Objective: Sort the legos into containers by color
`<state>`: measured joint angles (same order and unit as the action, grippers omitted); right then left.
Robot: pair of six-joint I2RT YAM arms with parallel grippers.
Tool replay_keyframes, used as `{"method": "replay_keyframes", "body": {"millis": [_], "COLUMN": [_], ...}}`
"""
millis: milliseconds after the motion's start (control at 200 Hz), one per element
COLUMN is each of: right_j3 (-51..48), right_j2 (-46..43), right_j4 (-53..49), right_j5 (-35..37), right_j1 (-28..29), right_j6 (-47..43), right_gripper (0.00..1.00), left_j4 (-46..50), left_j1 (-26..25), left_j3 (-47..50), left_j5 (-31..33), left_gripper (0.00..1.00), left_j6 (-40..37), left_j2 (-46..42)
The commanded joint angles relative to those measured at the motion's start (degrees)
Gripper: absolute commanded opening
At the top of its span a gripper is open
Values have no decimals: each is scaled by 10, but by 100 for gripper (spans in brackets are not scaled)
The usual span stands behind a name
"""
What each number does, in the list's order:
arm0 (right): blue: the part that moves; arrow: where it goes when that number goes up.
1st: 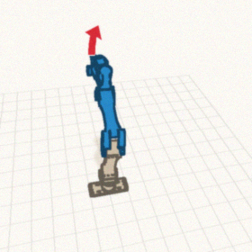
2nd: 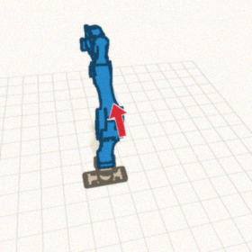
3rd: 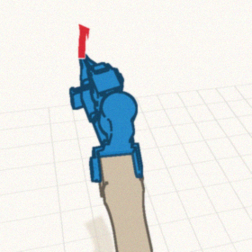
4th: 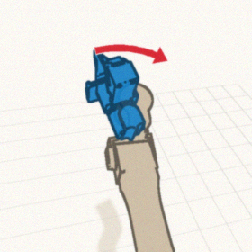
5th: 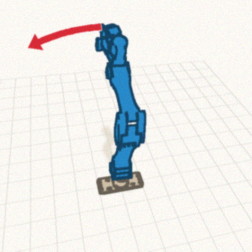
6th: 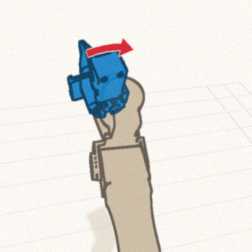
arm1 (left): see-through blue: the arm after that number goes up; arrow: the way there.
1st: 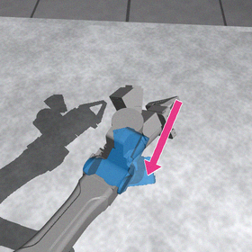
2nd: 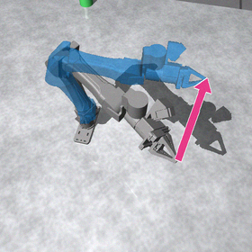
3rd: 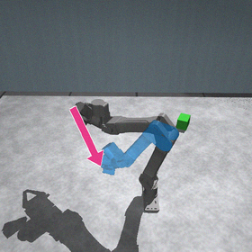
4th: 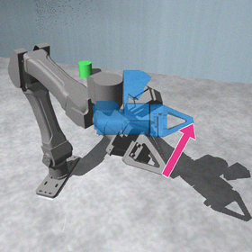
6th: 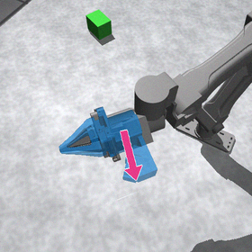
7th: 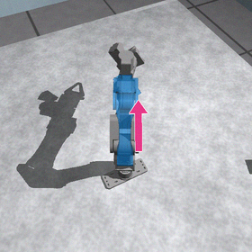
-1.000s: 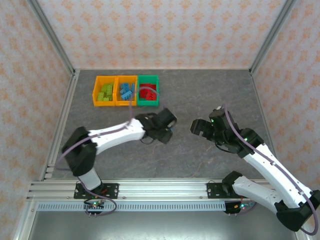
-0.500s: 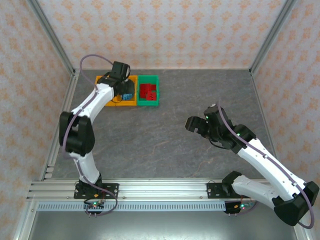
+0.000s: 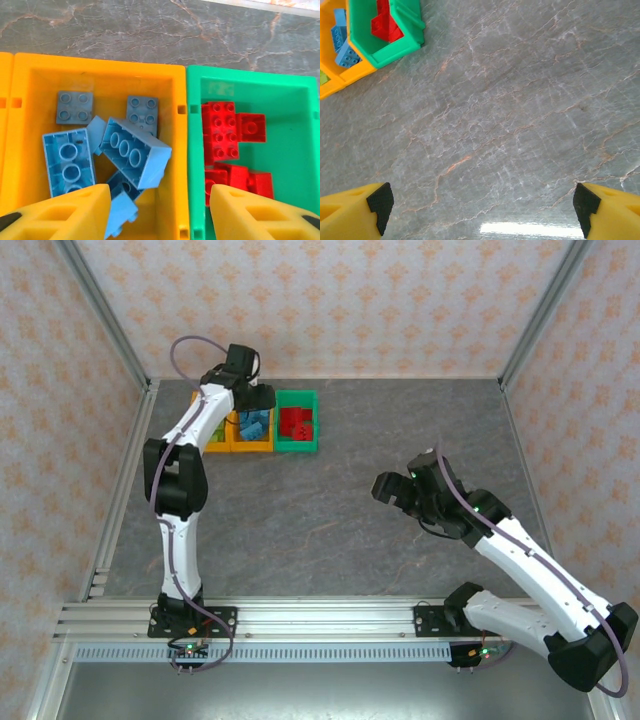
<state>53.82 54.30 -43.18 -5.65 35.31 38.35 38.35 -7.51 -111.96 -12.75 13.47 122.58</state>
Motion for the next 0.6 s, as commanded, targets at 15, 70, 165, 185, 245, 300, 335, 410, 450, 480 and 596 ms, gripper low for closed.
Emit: {"method": "replay_keyframes", "body": {"millis": [15,70,165,185,245,300,335,410,450,480,596], "right_j3": [-15,-23,-30,-30,-32,-40,-49,-80,-97,-108,-133], "right_j2": [-9,-5,18,25,49,71,84,111,130,153,238], "right_j4": [14,33,71,79,101,136,165,246,292,328,430], "right_j5": [110,173,246,257,307,343,357,374,372,371,339], "right_j1": [0,-2,-29,-39,-73,-110,-135,-187,-213,-229,-278], "right_j6": [-16,-38,-83,-90,-111,-138,-156,-200,-227,-248,-293], "right_gripper": [95,97,97,97,97,98,98,98,98,98,99], "left_j4": [-35,-69,-108,-115,-135,-149,-155,-169,-183,-192,-267], "left_j1": [-7,-16,-41,-47,-66,-75,-78,-78,-78,-78,-78], "left_j3": [93,163,281,306,381,441,477,550,589,615,711], "left_j5": [-19,-15,19,29,66,98,120,177,217,246,331], "left_gripper": [55,54,55,55,55,55,58,67,72,76,93], "left_j6": [17,27,33,32,25,18,17,7,-5,-16,-76], "left_j2": [-148,-223,-358,-386,-468,-535,-573,-643,-672,-689,-733]}}
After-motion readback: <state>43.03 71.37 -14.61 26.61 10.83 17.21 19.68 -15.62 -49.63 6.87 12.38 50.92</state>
